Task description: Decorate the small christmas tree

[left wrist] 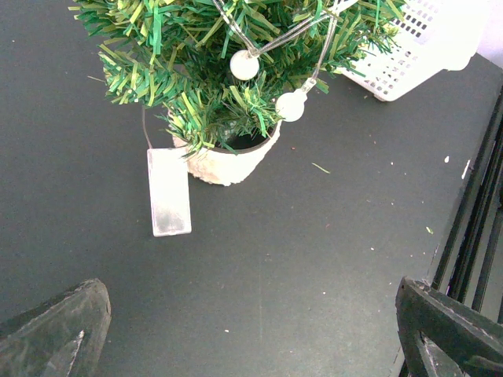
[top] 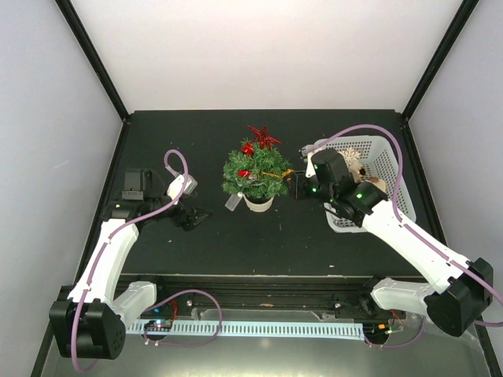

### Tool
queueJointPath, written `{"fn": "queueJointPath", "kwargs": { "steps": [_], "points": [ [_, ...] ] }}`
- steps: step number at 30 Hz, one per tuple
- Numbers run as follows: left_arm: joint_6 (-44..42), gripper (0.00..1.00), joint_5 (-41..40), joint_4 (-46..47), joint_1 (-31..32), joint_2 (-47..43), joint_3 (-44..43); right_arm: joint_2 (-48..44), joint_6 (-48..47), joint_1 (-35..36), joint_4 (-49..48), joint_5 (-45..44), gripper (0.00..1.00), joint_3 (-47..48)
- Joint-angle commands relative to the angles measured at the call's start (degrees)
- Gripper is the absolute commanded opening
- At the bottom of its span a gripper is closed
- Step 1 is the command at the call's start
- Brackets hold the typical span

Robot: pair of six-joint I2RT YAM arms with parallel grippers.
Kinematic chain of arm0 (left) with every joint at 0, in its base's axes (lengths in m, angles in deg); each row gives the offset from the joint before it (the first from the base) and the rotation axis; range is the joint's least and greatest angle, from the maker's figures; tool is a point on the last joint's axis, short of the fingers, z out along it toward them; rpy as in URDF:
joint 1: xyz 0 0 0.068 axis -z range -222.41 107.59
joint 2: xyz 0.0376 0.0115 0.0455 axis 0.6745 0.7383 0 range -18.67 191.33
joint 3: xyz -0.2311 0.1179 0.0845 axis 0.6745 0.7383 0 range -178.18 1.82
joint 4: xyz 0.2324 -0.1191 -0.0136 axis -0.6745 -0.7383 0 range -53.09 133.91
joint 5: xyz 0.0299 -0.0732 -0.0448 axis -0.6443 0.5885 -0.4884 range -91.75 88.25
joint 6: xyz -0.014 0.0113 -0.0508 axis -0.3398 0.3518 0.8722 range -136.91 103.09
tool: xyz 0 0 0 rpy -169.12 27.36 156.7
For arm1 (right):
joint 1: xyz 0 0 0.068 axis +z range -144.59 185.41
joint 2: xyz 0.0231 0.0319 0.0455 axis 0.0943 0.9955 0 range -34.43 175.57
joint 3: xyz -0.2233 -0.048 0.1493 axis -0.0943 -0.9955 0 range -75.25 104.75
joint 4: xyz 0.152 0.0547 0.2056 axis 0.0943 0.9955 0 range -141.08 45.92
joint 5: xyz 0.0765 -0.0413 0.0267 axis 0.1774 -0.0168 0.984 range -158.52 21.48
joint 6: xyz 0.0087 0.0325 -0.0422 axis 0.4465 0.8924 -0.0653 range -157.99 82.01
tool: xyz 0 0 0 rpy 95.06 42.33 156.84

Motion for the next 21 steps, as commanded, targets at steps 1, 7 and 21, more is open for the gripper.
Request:
{"fn": "queueJointPath", "kwargs": {
  "steps": [1,7,21],
  "points": [
    [-0.6,0.99,0.2,0.7,-0.5,-0.3,0.0,-1.8,-0.1,0.3,-1.0,-1.5,0.47,0.5],
    [-0.6,0.99,0.3,0.8,-0.5,-0.2,0.0,-3.6,0.5,0.3,-0.9,-0.4,0.47,2.9],
    [-0.6,0.99,0.3,0.7,-0.4,-0.3,0.0,-0.8,0.1,0.3,-1.9,0.3,0.49,3.9]
  ]
}}
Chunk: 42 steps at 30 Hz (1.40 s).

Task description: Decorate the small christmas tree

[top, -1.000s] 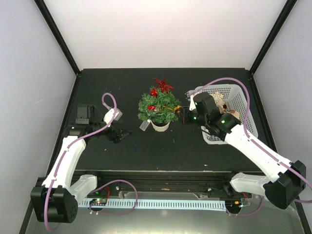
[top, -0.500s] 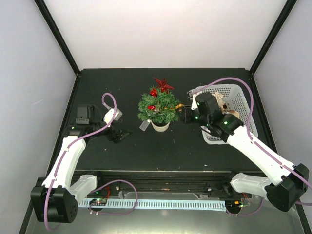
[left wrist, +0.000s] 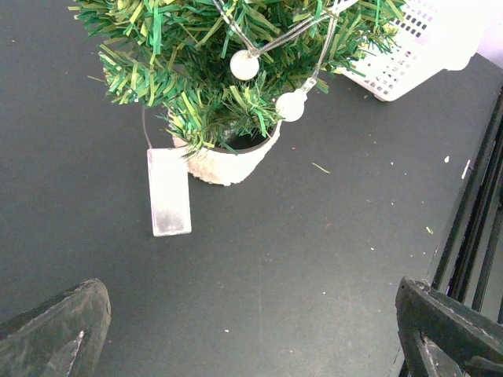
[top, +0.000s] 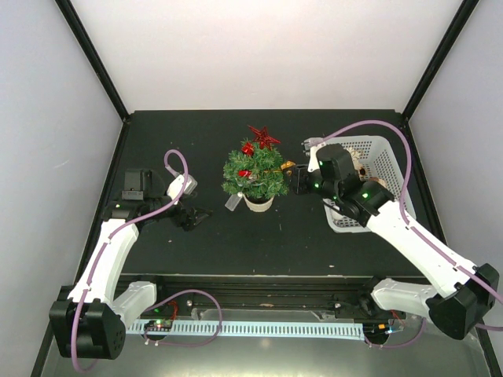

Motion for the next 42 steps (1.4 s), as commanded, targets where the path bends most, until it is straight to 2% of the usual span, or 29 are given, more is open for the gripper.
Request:
{"fn": "queueJointPath", "kwargs": {
  "steps": [1,12,30,42],
  "points": [
    [-0.5,0.99,0.3,0.8,-0.5,-0.3,0.0,1.4,-0.2,0.3,-1.4,-0.3,0.49,1.0],
    [-0.7,0.99,0.4,0.7,-0.5,-0.2,0.0,5.5,-0.6,0.3,-2.7,-2.1,0.50,1.4],
    [-0.8,0.99,0.5,0.7,-0.5,0.1,0.0,1.6,-0.7,0.3,-1.1,-1.3,0.51,3.2],
    [-0.7,0.99,0.6,0.8,-0.4,0.1,0.0,2.7,-1.5,0.3,-0.1,-2.4,0.53,3.8]
  ]
}}
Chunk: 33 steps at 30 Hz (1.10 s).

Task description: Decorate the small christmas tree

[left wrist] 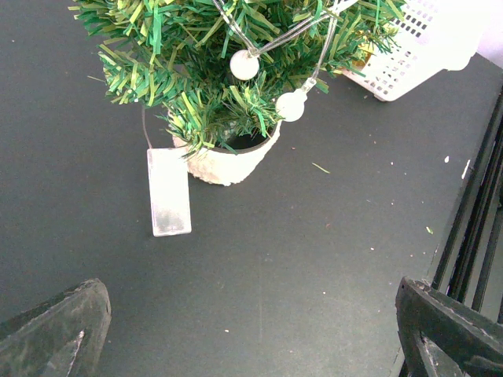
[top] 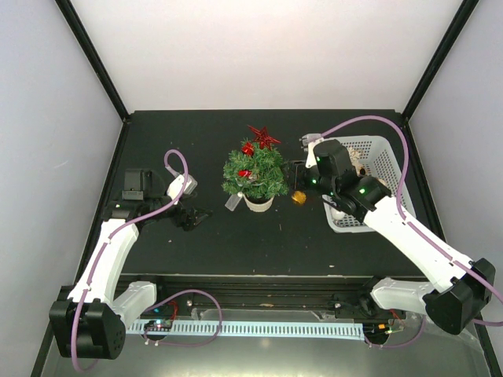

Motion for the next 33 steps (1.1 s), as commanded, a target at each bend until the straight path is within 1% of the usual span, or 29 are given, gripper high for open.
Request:
{"fn": "queueJointPath", "kwargs": {
  "steps": [1,8,11,13,15,18,20,24,28,31,33],
  "points": [
    [-0.7,0.99,0.6,0.8,-0.5,0.1,0.0,0.2,-1.2,0.3,0.7,-1.8,0.53,1.4],
    [-0.7,0.99,0.5,0.8,-0.4,0.2,0.0,0.0,-0.5,0.3,1.2,-6.8,0.56,-1.7],
    [-0.7,0.99,0.5,0.8,-0.4,-0.1,0.0,0.5,0.0,0.2,3.8,-9.2,0.56,-3.2],
    [-0.6,0.99,0.5,0.8,-0.3,-0.3,0.1,0.2,0.7,0.2,5.9,-9.0,0.55,-5.0],
    [-0.6,0.99,0.4,0.8,-0.4,-0.2,0.0,-2.0,2.1,0.3,7.1,-8.4,0.54,-8.7],
    [-0.5,0.99,0.3,0.9,-0.4,-0.2,0.1,-7.9,2.6,0.3,8.2,-7.6,0.53,-14.8],
    [-0.5,0.99,0.2,0.9,-0.4,0.2,0.0,-11.1,2.7,0.7,10.1,-5.6,0.53,-17.2],
    [-0.5,0.99,0.1,0.8,-0.3,0.5,-0.1,-13.3,4.5,3.4,14.4,-5.6,0.53,-20.2],
    [-0.4,0.99,0.1,0.8,-0.3,0.0,-0.1,-16.3,9.5,4.2,12.9,-3.3,0.58,-25.9],
    [-0.4,0.99,0.1,0.9,-0.3,-0.1,-0.1,-16.2,12.4,4.2,10.8,-2.6,0.62,-29.7],
    [-0.4,0.99,0.1,0.8,-0.3,0.1,-0.1,-15.7,14.6,4.3,9.8,-3.2,0.67,-31.4]
  ]
}}
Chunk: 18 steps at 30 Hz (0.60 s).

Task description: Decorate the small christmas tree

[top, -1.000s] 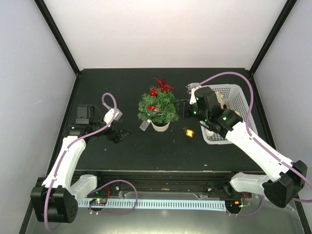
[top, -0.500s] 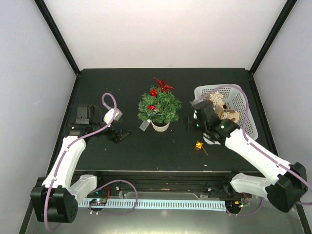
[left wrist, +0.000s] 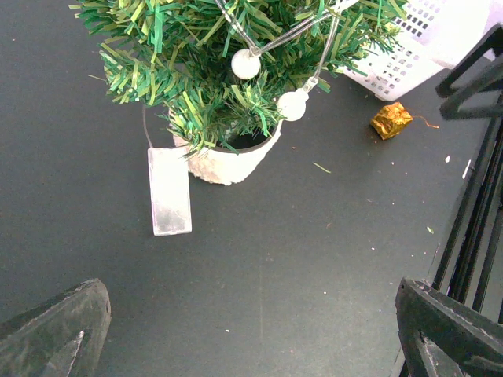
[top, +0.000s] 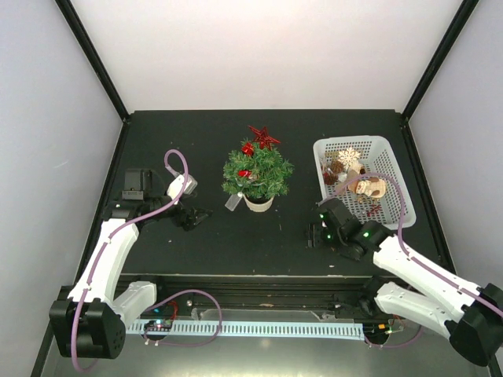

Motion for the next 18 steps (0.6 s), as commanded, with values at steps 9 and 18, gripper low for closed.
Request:
{"fn": "queueJointPath", "kwargs": {
  "steps": [9,18],
  "points": [
    [-0.5,0.99,0.1,0.9,-0.3,1.0,-0.2,6.2,12.7,0.3,-3.8,-8.4,0.90,-3.7],
    [-0.4,0.99,-0.1,0.7,-0.3,0.9,-0.3,17.7,11.0,-2.3,-9.1,-10.3,0.92,-0.2]
  ]
}}
